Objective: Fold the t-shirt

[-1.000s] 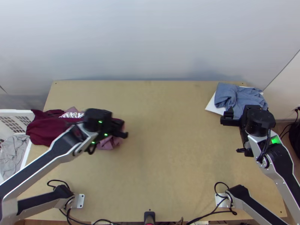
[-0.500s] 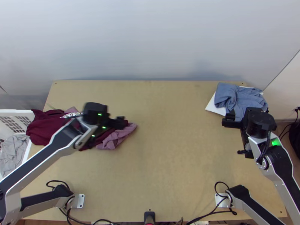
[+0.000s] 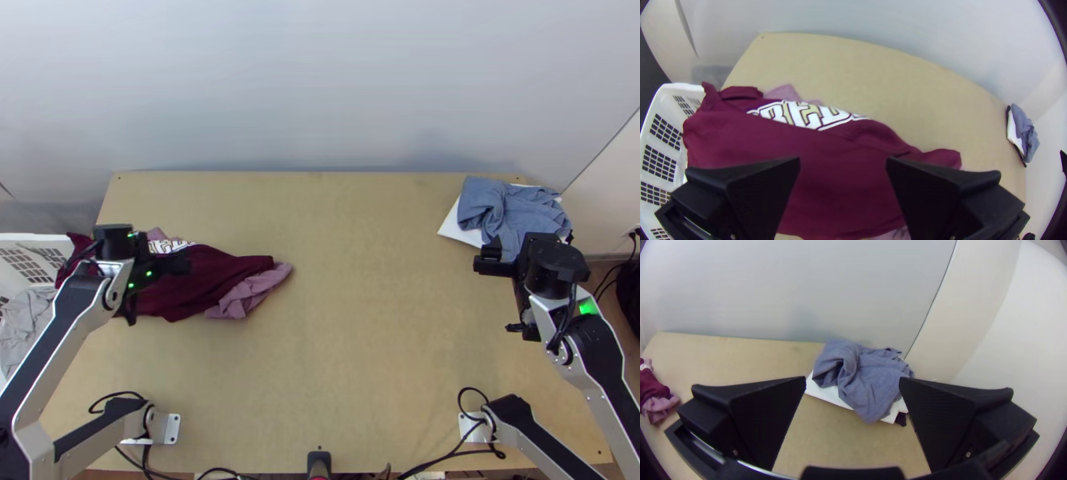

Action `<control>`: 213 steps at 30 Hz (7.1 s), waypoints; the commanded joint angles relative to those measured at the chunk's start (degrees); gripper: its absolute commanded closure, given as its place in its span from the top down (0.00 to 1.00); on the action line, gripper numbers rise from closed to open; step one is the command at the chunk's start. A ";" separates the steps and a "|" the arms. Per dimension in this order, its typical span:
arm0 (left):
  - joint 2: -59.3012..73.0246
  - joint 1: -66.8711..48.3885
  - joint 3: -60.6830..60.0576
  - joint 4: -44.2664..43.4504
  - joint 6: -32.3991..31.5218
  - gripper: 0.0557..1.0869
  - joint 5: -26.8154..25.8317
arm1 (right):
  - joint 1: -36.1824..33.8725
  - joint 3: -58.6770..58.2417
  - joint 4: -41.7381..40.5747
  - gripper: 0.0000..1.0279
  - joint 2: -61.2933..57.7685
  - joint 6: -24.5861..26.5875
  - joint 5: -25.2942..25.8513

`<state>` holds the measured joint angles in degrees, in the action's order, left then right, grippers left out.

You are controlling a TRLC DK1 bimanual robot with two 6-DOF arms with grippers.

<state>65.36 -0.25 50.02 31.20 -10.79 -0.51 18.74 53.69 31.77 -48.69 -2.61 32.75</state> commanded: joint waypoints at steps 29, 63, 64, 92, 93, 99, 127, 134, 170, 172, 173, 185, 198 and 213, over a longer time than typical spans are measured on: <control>6.97 9.30 -2.73 -3.69 4.72 0.04 -1.24 | 0.33 -0.69 0.22 0.95 1.49 0.24 0.03; 11.19 71.18 27.76 -27.95 4.55 0.04 8.34 | 1.56 -1.84 -0.83 0.95 1.75 -0.02 -0.06; 12.24 72.59 28.38 -29.62 4.63 0.04 9.74 | 1.74 -1.84 -0.83 0.95 1.66 -0.02 -0.06; 3.72 56.15 0.96 -24.61 7.80 0.96 7.54 | 3.93 -1.66 -4.87 0.96 0.96 1.56 0.03; 3.46 54.92 0.69 -23.38 7.71 0.96 7.54 | 4.02 -1.92 -4.87 0.96 0.96 1.47 0.03; 0.12 48.50 -0.27 -19.51 3.40 0.96 7.02 | 4.20 -1.13 -4.96 0.96 0.70 0.15 -0.06; -5.33 16.34 3.77 3.16 -6.18 0.96 6.31 | 36.98 24.79 -1.01 0.95 -39.29 -15.05 -8.14; -6.12 15.37 2.45 4.92 -6.88 0.96 6.40 | 41.02 34.11 -1.01 0.95 -51.95 -22.52 -15.17; -2.26 22.22 -2.03 0.70 -2.75 0.96 6.31 | 46.12 74.10 11.39 0.22 -90.01 -28.41 -36.97; -2.17 22.14 -1.68 0.70 -2.75 0.96 6.31 | 46.03 74.72 11.39 0.03 -89.65 -26.48 -36.97; -2.17 22.14 -1.59 0.70 -2.75 0.96 6.31 | 45.86 74.72 12.62 0.03 -89.21 -26.04 -36.97; -2.96 21.17 -0.36 0.97 -3.01 0.96 5.00 | 37.68 73.49 24.57 0.03 -75.15 -23.76 -34.86; -3.40 18.88 0.69 1.23 -2.92 0.96 4.82 | 25.91 68.04 29.67 0.03 -58.10 -22.26 -32.14; -3.66 15.54 -0.19 2.55 -2.84 0.96 4.64 | 8.06 47.73 33.62 0.03 -37.89 -20.06 -30.73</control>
<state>61.76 16.49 50.46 33.34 -13.72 4.27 34.85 114.48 64.84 -97.01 -23.90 1.72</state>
